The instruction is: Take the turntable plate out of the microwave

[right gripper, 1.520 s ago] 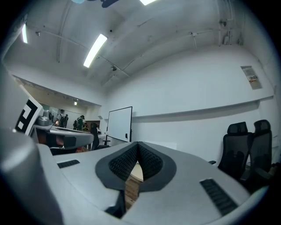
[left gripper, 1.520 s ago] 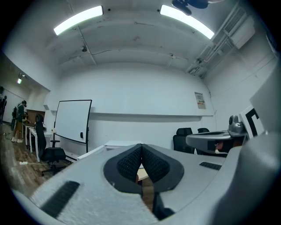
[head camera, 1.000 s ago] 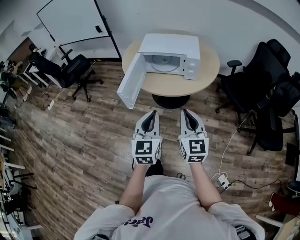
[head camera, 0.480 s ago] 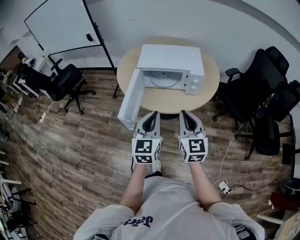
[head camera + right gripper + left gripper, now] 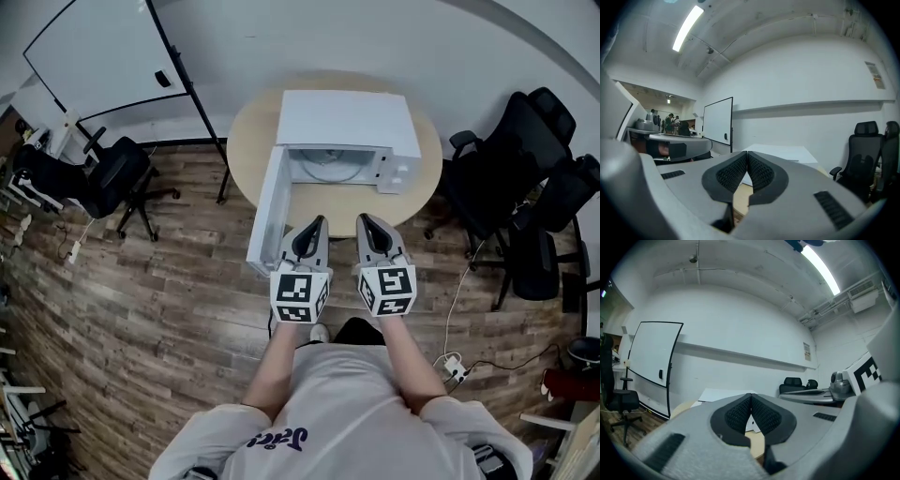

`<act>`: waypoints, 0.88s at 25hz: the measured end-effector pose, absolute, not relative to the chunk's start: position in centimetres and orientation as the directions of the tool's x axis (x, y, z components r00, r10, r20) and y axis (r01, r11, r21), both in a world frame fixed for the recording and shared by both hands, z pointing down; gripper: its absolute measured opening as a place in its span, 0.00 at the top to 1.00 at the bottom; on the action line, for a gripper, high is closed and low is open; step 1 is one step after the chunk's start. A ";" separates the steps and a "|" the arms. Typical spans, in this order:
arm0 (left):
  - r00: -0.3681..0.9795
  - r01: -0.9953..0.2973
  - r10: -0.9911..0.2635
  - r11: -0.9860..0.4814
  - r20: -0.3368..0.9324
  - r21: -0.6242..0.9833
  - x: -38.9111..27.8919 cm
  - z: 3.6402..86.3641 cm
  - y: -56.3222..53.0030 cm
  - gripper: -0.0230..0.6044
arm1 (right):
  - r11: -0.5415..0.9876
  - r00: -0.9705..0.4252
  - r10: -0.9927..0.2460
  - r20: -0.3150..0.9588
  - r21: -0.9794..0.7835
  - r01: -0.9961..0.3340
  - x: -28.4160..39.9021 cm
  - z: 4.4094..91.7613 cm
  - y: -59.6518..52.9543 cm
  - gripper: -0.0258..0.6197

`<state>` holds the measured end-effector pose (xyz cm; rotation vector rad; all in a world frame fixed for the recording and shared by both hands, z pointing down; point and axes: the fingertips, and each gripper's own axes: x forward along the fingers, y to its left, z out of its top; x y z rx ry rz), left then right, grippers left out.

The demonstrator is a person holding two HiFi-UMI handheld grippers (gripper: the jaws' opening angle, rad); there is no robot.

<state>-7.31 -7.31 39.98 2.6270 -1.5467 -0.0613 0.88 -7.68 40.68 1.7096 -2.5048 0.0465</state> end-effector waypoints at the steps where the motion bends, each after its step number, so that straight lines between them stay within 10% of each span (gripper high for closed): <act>1: 0.493 -0.866 -0.870 -0.489 0.013 0.104 -7.2 40.2 -7.5 0.94 | 0.362 -0.356 -0.928 0.113 0.037 -0.931 0.9 40.9 -7.9 0.94; 22: 0.482 -0.873 -0.871 -0.468 0.095 0.139 -5.5 45.4 -19.1 0.94 | 0.326 -0.326 -0.928 0.181 -0.033 -0.945 3.5 45.6 -19.4 0.94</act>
